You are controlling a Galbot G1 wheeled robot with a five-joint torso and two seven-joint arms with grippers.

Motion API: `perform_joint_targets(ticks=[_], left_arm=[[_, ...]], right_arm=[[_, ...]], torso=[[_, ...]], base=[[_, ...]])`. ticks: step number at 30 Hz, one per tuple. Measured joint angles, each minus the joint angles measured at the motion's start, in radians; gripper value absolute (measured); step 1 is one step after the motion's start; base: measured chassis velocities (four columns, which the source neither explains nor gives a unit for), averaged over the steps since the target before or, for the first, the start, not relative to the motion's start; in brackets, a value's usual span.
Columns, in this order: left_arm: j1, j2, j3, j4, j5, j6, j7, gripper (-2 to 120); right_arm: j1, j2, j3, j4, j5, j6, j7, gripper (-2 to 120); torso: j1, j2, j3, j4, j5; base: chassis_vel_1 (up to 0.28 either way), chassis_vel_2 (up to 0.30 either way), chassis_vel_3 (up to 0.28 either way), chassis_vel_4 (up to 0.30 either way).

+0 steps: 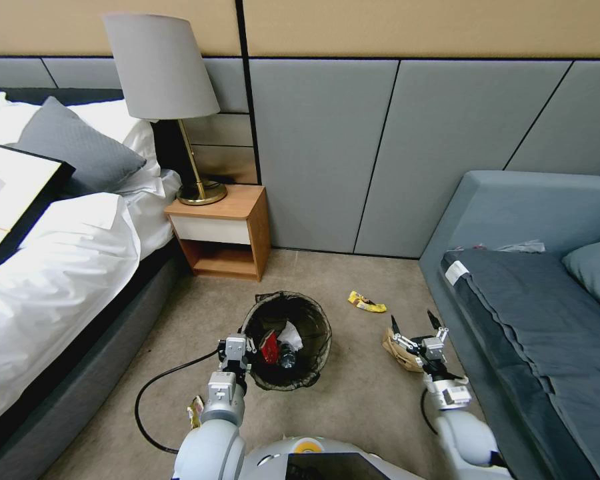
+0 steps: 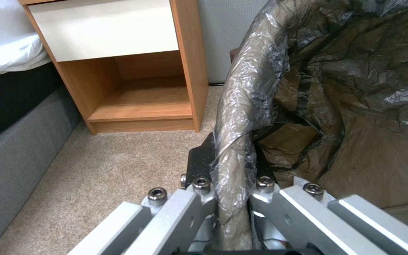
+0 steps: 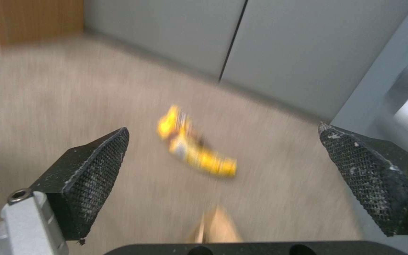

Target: Pick up the trash bin, then pick up the garbage from the floor and place it into the trash bin.

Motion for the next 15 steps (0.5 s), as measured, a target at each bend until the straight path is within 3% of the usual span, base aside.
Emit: perform_joint_targets(ticks=[8,15], left_arm=[[0.001,0.005,-0.002,0.000,-0.002,0.000,0.000,0],[0.001,0.005,-0.001,0.003,-0.002,0.000,0.000,0]], right_arm=[[0.080,-0.037,-0.010,-0.161,-0.053,-0.056,-0.096,100],[0.135,-0.064,-0.024,-0.284,-0.103,-0.044,-0.152,100]], torso=[[0.000,0.000,0.000,-0.0003,-0.0001],[0.000,0.000,0.000,-0.0003,-0.0002]], base=[[0.000,0.000,0.000,0.000],[0.000,0.000,0.000,0.000]])
